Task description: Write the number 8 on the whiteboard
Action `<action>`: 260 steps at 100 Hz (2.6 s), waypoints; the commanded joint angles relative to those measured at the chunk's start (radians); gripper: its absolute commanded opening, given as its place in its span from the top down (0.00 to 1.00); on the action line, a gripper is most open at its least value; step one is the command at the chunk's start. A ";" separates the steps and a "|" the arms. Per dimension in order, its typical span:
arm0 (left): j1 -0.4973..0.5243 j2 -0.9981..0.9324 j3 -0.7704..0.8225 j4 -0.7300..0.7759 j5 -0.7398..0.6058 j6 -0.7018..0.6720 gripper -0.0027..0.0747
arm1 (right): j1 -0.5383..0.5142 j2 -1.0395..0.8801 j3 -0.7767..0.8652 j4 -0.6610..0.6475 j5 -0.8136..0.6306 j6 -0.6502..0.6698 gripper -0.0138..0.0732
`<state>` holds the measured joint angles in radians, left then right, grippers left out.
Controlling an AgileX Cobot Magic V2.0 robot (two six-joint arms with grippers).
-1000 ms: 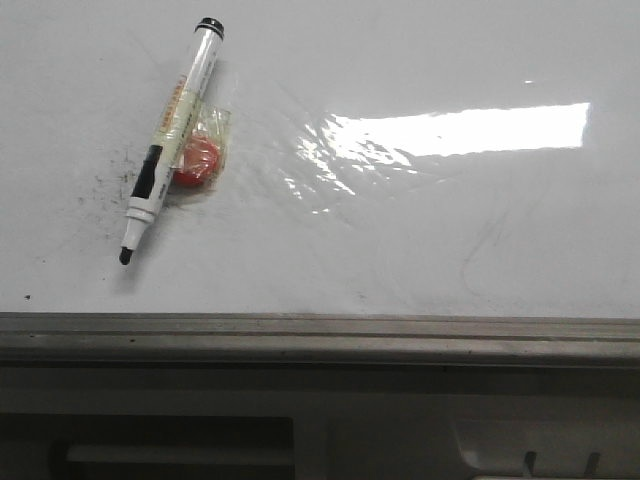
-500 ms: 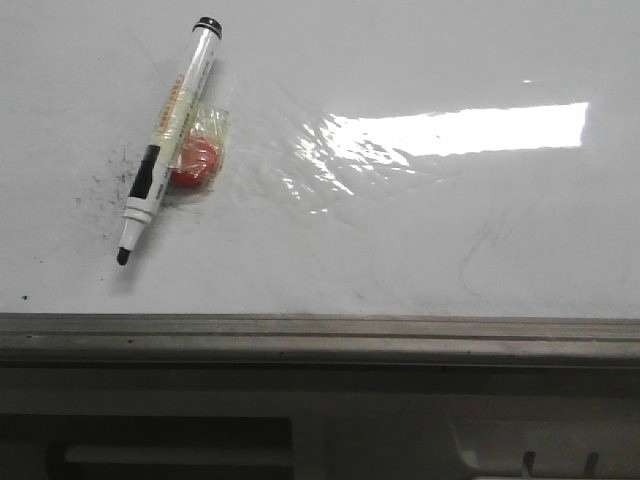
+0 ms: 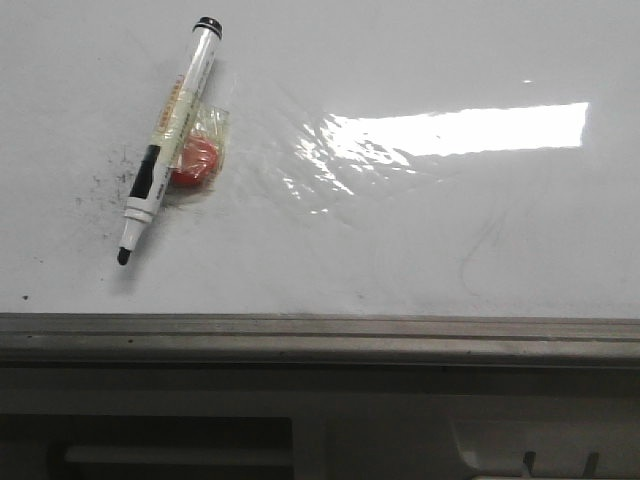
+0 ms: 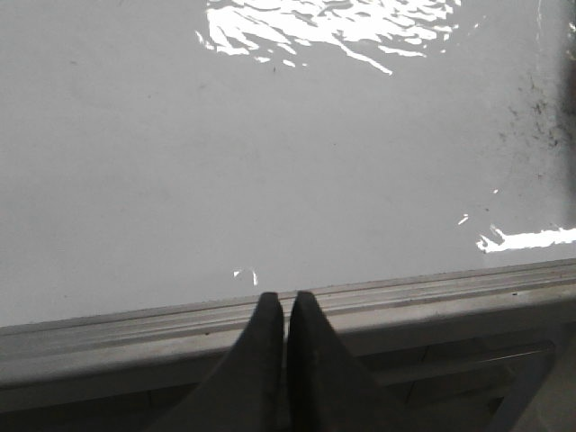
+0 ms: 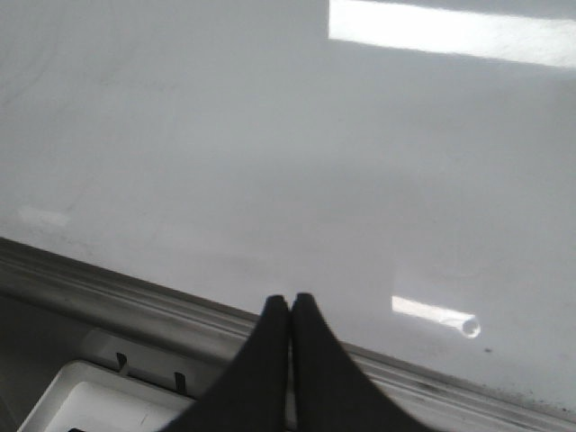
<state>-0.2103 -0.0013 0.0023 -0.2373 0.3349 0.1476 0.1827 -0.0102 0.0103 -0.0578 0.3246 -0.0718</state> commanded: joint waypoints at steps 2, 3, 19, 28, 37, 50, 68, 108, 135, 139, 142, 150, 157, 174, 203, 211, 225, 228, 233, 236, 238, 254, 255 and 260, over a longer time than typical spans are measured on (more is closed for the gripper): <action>0.002 -0.031 0.032 -0.007 -0.052 -0.012 0.99 | -0.005 -0.021 0.013 -0.009 -0.026 0.002 0.91; 0.002 -0.031 0.032 -0.007 -0.052 -0.012 0.99 | -0.005 -0.021 0.013 -0.009 -0.026 0.002 0.91; 0.002 -0.031 0.030 -0.007 -0.061 -0.012 0.99 | -0.005 -0.021 0.013 -0.009 -0.026 0.002 0.91; 0.002 -0.031 0.030 -0.005 -0.066 -0.012 0.99 | -0.005 -0.021 0.013 -0.009 -0.030 0.002 0.91; 0.002 -0.031 0.030 -0.007 -0.066 -0.012 0.99 | -0.005 -0.021 0.013 -0.009 -0.038 0.002 0.91; 0.002 -0.031 0.030 -0.038 -0.070 -0.012 0.99 | -0.005 -0.021 0.013 -0.009 -0.108 0.002 0.91; 0.002 -0.031 0.030 -0.495 -0.132 -0.012 0.99 | -0.005 -0.021 0.013 0.030 -0.289 0.002 0.91; 0.002 -0.031 0.030 -0.866 -0.165 -0.012 0.99 | -0.005 -0.021 0.011 0.689 -0.476 0.002 0.91; 0.002 -0.031 0.010 -0.919 -0.188 -0.007 0.99 | -0.005 -0.021 -0.005 0.702 -0.579 0.002 0.91; 0.002 -0.031 -0.001 -0.901 -0.188 -0.001 0.99 | -0.005 -0.021 -0.021 0.702 -0.555 0.002 0.91; 0.002 -0.031 -0.015 -0.878 -0.188 0.010 0.99 | -0.005 -0.021 -0.046 0.702 -0.520 0.002 0.91; 0.002 -0.024 -0.063 -0.785 -0.186 0.036 0.99 | -0.005 -0.019 -0.115 0.655 -0.366 -0.028 0.91; 0.002 0.003 -0.123 -0.677 -0.174 0.041 0.99 | -0.005 -0.010 -0.193 0.563 -0.214 -0.062 0.91; 0.002 0.175 -0.320 -0.341 -0.016 0.041 0.99 | -0.005 0.092 -0.409 0.247 0.186 -0.071 0.89; 0.002 0.553 -0.556 -0.260 0.201 0.041 0.51 | -0.005 0.218 -0.562 0.159 0.338 -0.071 0.64; 0.002 0.628 -0.573 -0.287 0.241 0.043 0.37 | -0.005 0.232 -0.562 0.160 0.344 -0.071 0.43; -0.054 0.714 -0.576 -0.365 0.253 0.055 0.37 | -0.005 0.238 -0.562 0.160 0.347 -0.071 0.25; -0.078 0.730 -0.576 -0.388 0.248 0.074 0.37 | -0.005 0.238 -0.562 0.160 0.346 -0.071 0.25; -0.115 0.753 -0.576 -0.435 0.235 0.118 0.37 | -0.005 0.238 -0.562 0.160 0.341 -0.071 0.25; -0.138 0.766 -0.576 -0.453 0.221 0.142 0.37 | -0.005 0.238 -0.562 0.160 0.339 -0.071 0.25; -0.156 0.775 -0.576 -0.465 0.207 0.151 0.37 | -0.005 0.238 -0.562 0.160 0.336 -0.071 0.25; -0.299 0.843 -0.576 -0.467 0.053 0.151 0.37 | -0.005 0.238 -0.561 0.160 0.324 -0.071 0.25; -0.305 0.846 -0.576 -0.467 0.045 0.151 0.37 | -0.005 0.238 -0.561 0.160 0.324 -0.071 0.25; -0.342 0.869 -0.576 -0.467 -0.004 0.151 0.37 | -0.005 0.238 -0.561 0.160 0.324 -0.071 0.25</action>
<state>-0.4957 0.8377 -0.5352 -0.6708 0.4607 0.2931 0.1827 0.2058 -0.5204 0.1084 0.7347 -0.1346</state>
